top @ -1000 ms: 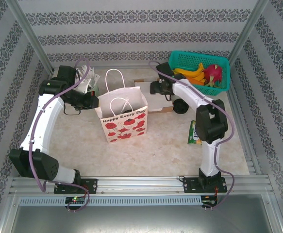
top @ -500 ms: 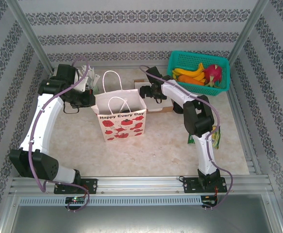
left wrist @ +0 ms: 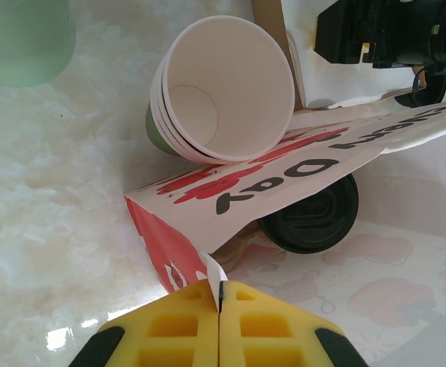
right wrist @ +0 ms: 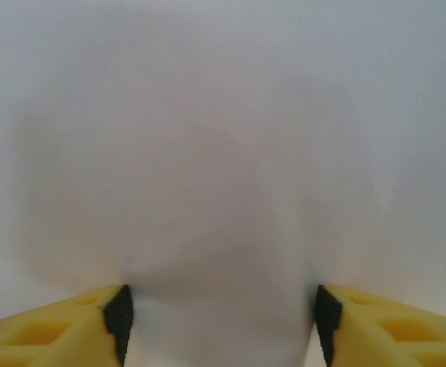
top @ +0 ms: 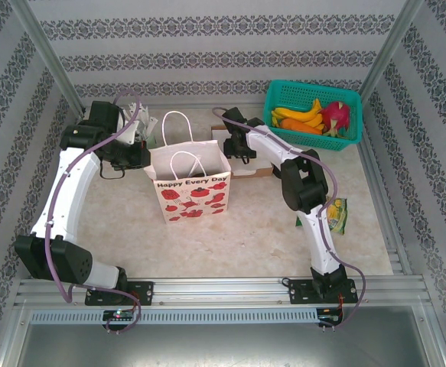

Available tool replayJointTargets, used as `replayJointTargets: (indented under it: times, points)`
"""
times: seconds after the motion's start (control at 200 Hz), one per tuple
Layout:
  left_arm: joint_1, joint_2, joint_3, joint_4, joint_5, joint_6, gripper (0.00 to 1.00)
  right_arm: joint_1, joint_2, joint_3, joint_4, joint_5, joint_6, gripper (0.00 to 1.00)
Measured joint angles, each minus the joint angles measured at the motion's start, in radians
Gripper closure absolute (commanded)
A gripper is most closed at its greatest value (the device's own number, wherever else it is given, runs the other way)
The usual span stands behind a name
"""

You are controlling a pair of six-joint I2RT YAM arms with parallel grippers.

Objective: Pack the takeout coffee

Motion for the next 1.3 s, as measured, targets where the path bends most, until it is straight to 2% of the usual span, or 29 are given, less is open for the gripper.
replayJointTargets:
  times: [0.125,0.38,0.435,0.515,0.57,0.784,0.924,1.004,1.109,1.229,1.299]
  points:
    - [0.000,0.000,0.000,0.000,0.000,0.000,0.94,0.000,0.000,0.000,-0.005,0.016,-0.014,0.54]
    - [0.000,0.000,0.000,0.000,0.004,0.000,0.93,0.002,0.000,0.000,-0.004,0.028,-0.034,0.55]
    - [0.000,0.000,0.000,0.000,0.004,0.000,0.93,0.005,0.000,0.000,-0.004,0.033,-0.037,0.52]
    - [0.000,0.000,0.000,0.000,0.004,0.000,0.93,0.006,-0.001,0.000,-0.004,0.034,-0.037,0.43]
    - [0.000,0.000,0.000,0.000,0.005,0.000,0.93,0.006,-0.003,0.000,-0.005,0.034,-0.042,0.42]
    - [0.000,0.000,0.000,0.000,0.008,0.000,0.93,0.008,-0.029,0.000,-0.004,0.033,-0.040,0.56]
    - [0.000,0.000,0.000,0.000,0.011,0.000,0.92,0.013,-0.042,0.000,-0.003,0.033,-0.038,0.56]
    - [0.000,0.000,0.000,0.000,0.011,0.001,0.92,0.013,-0.043,0.000,-0.004,0.033,-0.039,0.62]
    - [0.000,0.000,0.000,0.000,0.011,0.000,0.92,0.013,-0.047,-0.001,-0.003,0.033,-0.045,0.63]
    - [0.000,0.000,0.000,0.000,0.011,0.000,0.92,0.013,-0.052,-0.001,-0.003,0.034,-0.055,0.72]
    - [0.000,0.000,0.000,0.000,0.011,0.000,0.92,0.013,-0.054,-0.001,0.000,0.034,-0.056,0.73]
